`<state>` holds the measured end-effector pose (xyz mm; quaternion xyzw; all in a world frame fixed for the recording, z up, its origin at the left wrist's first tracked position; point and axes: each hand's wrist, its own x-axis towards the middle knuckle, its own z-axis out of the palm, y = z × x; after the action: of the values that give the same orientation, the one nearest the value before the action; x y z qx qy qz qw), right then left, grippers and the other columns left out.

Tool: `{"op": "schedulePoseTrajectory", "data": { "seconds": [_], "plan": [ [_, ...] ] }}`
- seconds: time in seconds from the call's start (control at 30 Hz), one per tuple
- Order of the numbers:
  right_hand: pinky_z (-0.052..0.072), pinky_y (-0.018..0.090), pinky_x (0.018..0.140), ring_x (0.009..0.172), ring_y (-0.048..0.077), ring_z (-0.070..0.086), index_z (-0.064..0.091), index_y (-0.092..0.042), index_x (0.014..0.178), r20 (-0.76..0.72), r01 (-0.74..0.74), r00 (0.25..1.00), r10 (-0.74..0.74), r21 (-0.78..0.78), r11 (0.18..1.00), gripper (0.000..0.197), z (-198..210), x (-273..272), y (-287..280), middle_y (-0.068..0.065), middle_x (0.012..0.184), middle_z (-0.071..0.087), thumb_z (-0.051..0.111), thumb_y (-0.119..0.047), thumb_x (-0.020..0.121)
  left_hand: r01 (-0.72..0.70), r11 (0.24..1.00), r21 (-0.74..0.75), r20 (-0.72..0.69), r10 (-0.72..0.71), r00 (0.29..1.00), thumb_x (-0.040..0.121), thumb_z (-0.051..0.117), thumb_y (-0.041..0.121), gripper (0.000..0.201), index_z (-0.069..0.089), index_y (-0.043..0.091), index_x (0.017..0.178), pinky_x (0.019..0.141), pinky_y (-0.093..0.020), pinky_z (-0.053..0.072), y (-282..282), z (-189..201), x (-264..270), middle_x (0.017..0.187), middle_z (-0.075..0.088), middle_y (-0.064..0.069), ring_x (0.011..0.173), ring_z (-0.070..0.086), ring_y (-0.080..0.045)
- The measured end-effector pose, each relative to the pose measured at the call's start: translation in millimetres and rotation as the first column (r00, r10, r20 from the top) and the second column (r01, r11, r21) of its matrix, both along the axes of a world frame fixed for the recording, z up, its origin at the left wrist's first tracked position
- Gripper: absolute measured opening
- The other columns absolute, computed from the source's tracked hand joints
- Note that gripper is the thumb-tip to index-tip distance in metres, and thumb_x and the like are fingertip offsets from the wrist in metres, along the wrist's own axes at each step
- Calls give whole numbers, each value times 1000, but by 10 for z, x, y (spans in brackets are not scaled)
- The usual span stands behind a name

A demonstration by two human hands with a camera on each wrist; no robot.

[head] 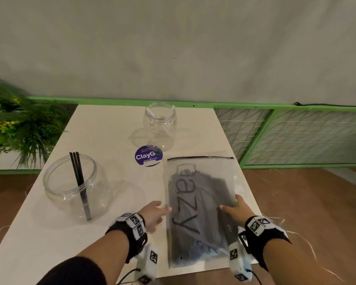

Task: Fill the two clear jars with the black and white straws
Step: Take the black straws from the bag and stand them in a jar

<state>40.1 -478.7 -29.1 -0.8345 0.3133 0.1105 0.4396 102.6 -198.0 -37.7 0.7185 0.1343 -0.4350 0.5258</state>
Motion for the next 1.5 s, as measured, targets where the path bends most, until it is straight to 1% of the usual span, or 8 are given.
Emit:
{"op": "schedulePoseTrajectory", "data": {
  "seconds": [0.13,0.27,0.57,0.8,1.0,1.2,1.37,1.5],
  "plan": [
    [45,31,82,97,24,55,45,-6,121,39,14,999,-16,47,999,52,-31,-104,142,9,110,58,75,-21,81,-40,990,-137,11,42,999,87,69,23,39,59,3,118,57,-23,56,-289,13,-98,82,71,0,68,69,-11],
    [52,31,71,95,27,63,57,-2,111,46,29,998,-34,92,995,56,-155,-115,197,13,105,66,85,-28,69,-12,989,-145,64,21,998,62,86,22,54,68,3,109,90,-48,53,-291,-35,-103,99,72,-15,94,68,-32],
    [58,35,76,88,26,70,66,3,106,342,-1,917,-206,519,855,33,428,15,513,18,98,72,74,4,74,-165,926,-339,327,280,902,73,76,8,38,62,10,108,91,-43,52,197,473,-167,105,72,-12,100,67,-31],
    [54,25,79,98,18,68,64,-11,110,557,-433,823,115,483,761,38,1002,143,1027,7,105,72,73,4,77,-236,892,-385,500,417,759,67,83,20,60,58,11,121,92,-36,51,784,932,-241,111,71,-5,105,66,-19],
    [54,40,87,93,23,70,72,-8,96,563,-500,779,276,293,815,15,1043,244,1381,11,94,74,72,-14,82,-362,828,-428,569,558,604,86,64,6,21,69,14,105,83,-29,54,1024,1092,-419,98,74,-2,98,68,-19],
    [53,29,87,104,17,66,59,-11,118,615,-554,755,228,410,725,47,1119,324,1528,4,110,71,75,-24,75,-359,781,-511,590,622,514,78,74,25,39,64,16,115,81,-26,51,1387,1277,-562,108,72,-2,103,67,-19],
    [48,39,86,90,20,63,62,2,100,645,-485,762,58,508,712,23,1214,384,1629,11,96,69,69,-16,86,-416,677,-607,563,736,376,76,65,34,29,67,19,101,81,-32,55,1530,1438,-635,102,73,-2,96,66,-19],
    [48,41,88,92,24,59,56,1,97,638,-492,770,17,576,653,73,1336,426,1640,15,98,63,85,-52,56,-369,691,-622,597,723,347,53,82,59,51,67,25,88,71,-25,53,1708,1605,-696,92,70,3,83,64,-12]
  ]
}}
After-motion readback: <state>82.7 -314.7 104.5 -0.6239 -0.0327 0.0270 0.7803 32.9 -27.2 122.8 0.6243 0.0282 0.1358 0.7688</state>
